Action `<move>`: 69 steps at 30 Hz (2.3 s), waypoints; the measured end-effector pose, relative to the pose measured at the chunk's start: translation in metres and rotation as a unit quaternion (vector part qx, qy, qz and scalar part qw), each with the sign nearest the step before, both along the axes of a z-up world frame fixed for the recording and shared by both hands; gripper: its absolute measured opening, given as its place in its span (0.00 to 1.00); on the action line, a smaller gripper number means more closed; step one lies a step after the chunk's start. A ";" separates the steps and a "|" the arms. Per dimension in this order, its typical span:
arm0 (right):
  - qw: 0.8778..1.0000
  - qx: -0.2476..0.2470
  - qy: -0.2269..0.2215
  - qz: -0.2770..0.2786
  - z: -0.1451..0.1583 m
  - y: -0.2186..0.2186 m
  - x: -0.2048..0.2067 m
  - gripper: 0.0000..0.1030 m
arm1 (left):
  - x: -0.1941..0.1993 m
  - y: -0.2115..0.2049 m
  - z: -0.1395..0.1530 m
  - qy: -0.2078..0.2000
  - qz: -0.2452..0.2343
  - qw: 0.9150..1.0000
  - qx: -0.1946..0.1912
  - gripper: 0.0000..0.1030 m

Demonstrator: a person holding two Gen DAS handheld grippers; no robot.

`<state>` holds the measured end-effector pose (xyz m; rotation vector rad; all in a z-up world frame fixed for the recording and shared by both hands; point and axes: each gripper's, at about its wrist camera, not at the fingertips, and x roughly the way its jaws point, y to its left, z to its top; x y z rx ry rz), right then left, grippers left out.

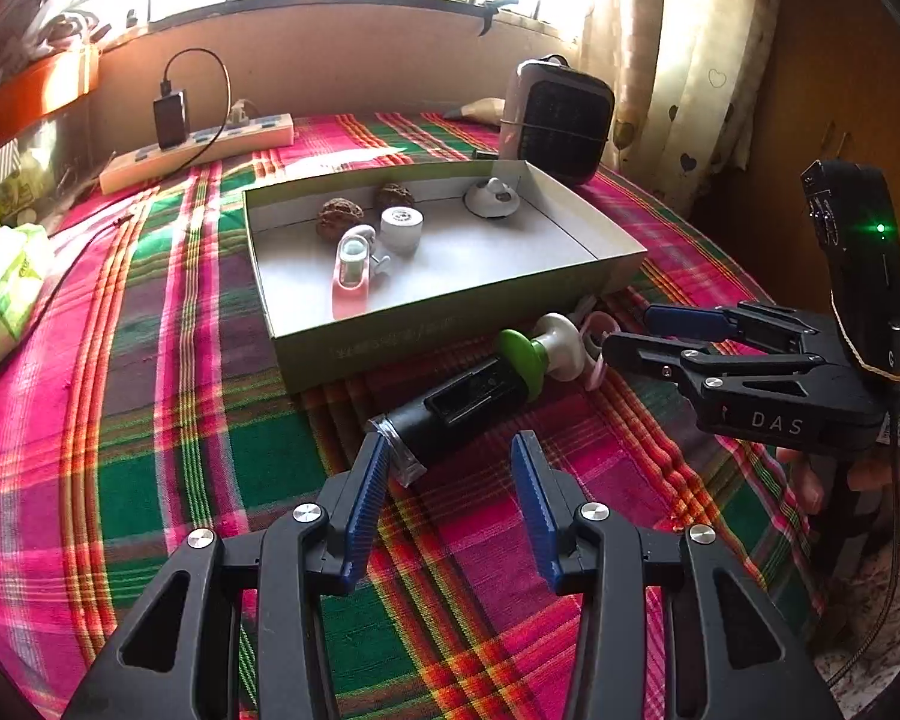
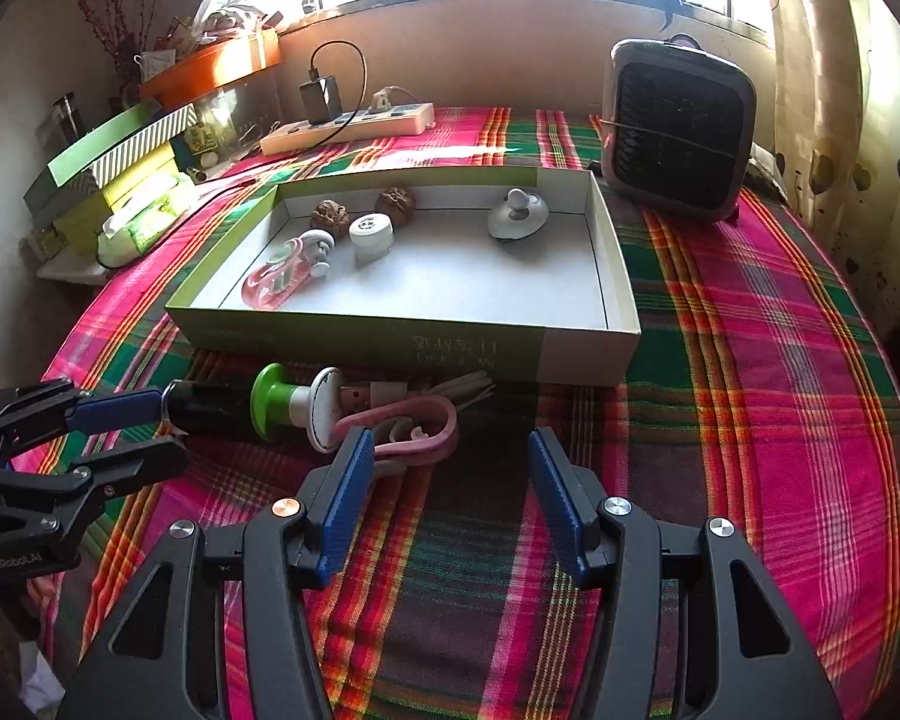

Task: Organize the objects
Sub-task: 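Withdraw both open grippers from the tray toward the remaining objects, then lower the left gripper onto the black cylindrical object and close it, then close the right gripper on the pink looped cable while the left gripper holds the black object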

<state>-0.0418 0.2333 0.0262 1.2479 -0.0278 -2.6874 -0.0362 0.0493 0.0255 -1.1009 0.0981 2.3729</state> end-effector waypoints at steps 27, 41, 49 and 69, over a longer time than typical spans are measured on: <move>1.000 -0.011 -0.003 0.001 0.000 0.002 -0.001 0.53 | -0.014 0.035 -0.003 0.012 -0.058 0.997 -0.058 0.40; 1.000 -0.006 -0.009 0.014 -0.002 -0.018 -0.006 0.53 | -0.023 0.010 -0.014 -0.008 0.021 0.999 -0.048 0.25; 0.999 0.031 -0.014 -0.014 -0.005 -0.007 -0.003 0.53 | -0.024 0.009 -0.014 -0.009 0.021 0.999 -0.044 0.25; 0.997 0.043 -0.010 -0.070 0.003 0.034 0.017 0.53 | -0.024 0.008 -0.014 -0.014 0.027 0.999 -0.041 0.25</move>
